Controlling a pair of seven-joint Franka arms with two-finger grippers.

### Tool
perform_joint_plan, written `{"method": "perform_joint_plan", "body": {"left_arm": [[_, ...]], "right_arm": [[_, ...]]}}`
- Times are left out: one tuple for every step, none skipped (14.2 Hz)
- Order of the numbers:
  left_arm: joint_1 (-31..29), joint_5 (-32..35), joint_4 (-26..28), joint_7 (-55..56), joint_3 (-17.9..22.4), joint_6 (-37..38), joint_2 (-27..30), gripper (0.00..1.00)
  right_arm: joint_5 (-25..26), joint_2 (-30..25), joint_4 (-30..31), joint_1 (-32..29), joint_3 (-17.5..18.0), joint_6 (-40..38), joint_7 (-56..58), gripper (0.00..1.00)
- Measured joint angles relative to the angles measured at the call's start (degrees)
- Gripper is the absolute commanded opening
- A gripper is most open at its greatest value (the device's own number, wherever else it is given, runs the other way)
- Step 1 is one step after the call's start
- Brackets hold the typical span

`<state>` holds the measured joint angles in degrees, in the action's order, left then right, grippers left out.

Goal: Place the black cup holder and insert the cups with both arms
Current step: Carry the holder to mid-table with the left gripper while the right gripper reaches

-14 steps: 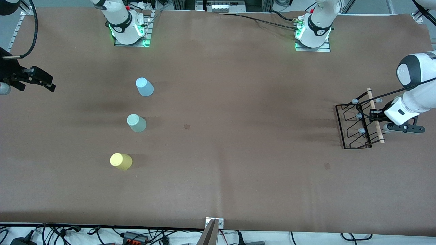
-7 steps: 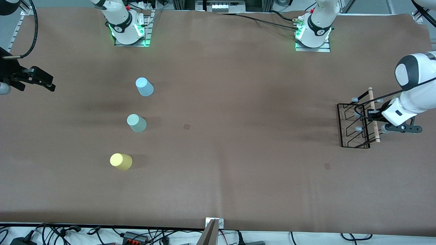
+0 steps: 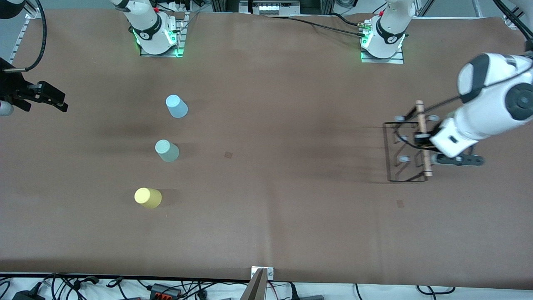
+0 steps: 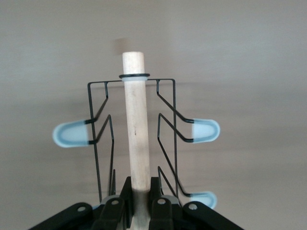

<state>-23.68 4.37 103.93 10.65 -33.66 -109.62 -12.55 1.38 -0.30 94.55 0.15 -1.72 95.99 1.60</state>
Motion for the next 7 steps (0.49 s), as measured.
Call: {"method": "perform_joint_plan", "body": {"left_arm": [[2.1,-0.5,-1.5,5.1,-2.4,0.4,-0.2,0.01],[5.6,-0.6,-3.0,10.7,-3.9,0.5,-0.7,0.01],[10.1,-0.7,-4.8,16.1,-4.5,0.5,-1.9,0.01],[14.8,-0.7,-7.0,21.5,-4.6,0.5,-3.8,0.01],[19.0,-0.6,-9.3,26.2,-4.6,0.5,-6.3,0.01],[22.8,-0.6,-11.9,30.2,-4.5,0.4,-9.3,0.01],[26.0,-0.6,-14.7,33.4,-4.3,0.2,-12.7,0.01]], "right_arm": [[0.0,0.0,0.0,0.0,0.0,0.0,0.0,1.0],[0.0,0.0,0.0,0.0,0.0,-0.1,0.0,1.0],[0.0,0.1,0.1,0.0,0.0,-0.1,0.0,1.0],[0.0,0.2,0.1,0.0,0.0,-0.2,0.0,1.0],[0.0,0.6,0.2,0.0,0.0,-0.2,0.0,1.0],[0.0,1.2,0.3,0.0,0.1,-0.2,0.0,1.0],[0.0,1.9,0.5,0.1,0.1,-0.1,0.0,1.0]]}}
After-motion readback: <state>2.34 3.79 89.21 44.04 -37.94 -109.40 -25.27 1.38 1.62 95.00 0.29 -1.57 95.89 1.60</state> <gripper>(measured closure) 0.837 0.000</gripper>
